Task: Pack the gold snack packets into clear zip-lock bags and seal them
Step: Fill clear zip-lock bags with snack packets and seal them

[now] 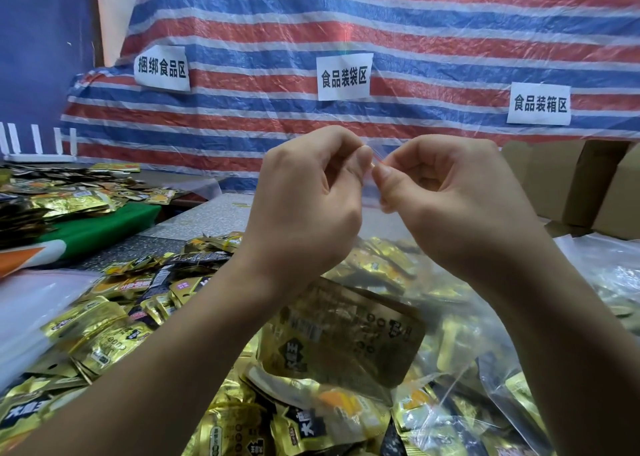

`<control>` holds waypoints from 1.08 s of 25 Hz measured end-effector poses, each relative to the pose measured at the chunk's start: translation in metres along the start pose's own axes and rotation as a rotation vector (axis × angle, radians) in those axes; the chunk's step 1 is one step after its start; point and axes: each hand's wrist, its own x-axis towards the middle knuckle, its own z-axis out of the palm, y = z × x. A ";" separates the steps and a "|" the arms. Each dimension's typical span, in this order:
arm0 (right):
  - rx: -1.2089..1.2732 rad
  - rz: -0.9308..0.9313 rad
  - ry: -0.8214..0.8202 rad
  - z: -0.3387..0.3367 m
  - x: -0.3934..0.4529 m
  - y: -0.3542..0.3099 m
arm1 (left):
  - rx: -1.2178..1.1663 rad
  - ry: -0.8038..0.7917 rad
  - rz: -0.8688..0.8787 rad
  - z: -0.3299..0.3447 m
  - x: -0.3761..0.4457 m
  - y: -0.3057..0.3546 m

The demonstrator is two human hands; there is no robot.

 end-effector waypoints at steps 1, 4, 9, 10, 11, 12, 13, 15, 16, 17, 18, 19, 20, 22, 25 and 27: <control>0.002 0.005 -0.008 0.000 0.000 0.000 | 0.002 0.026 -0.003 0.000 0.000 -0.001; -0.026 0.028 -0.041 0.002 0.001 0.002 | 0.032 0.097 -0.006 0.000 0.000 -0.006; -0.048 0.044 -0.111 0.001 0.002 0.004 | 0.084 0.172 -0.027 -0.004 0.001 -0.010; -0.052 0.045 -0.120 0.001 0.002 0.004 | 0.095 0.189 -0.027 -0.005 0.002 -0.011; -0.061 0.049 -0.130 0.000 0.002 0.005 | 0.104 0.208 -0.030 -0.007 0.003 -0.012; -0.075 0.056 -0.144 -0.001 0.002 0.007 | 0.108 0.227 -0.040 -0.009 0.005 -0.014; -0.089 0.064 -0.163 -0.002 0.003 0.008 | 0.111 0.247 -0.053 -0.012 0.007 -0.017; -0.110 0.075 -0.214 -0.006 0.004 0.010 | 0.123 0.289 -0.079 -0.017 0.011 -0.020; -0.119 0.076 -0.239 -0.006 0.004 0.010 | 0.131 0.309 -0.085 -0.020 0.012 -0.022; -0.130 0.077 -0.260 -0.007 0.004 0.012 | 0.137 0.325 -0.088 -0.022 0.013 -0.025; -0.148 0.081 -0.279 -0.007 0.004 0.013 | 0.144 0.338 -0.090 -0.023 0.014 -0.027; -0.173 0.085 -0.296 -0.008 0.004 0.015 | 0.153 0.349 -0.092 -0.024 0.014 -0.029; -0.199 0.088 -0.312 -0.008 0.005 0.016 | 0.163 0.358 -0.097 -0.024 0.015 -0.031; -0.228 0.092 -0.333 -0.008 0.005 0.019 | 0.175 0.374 -0.106 -0.024 0.015 -0.035; -0.236 0.092 -0.333 -0.009 0.005 0.021 | 0.176 0.398 -0.111 -0.025 0.015 -0.037; -0.255 0.086 -0.330 -0.008 0.005 0.021 | 0.179 0.405 -0.115 -0.026 0.015 -0.038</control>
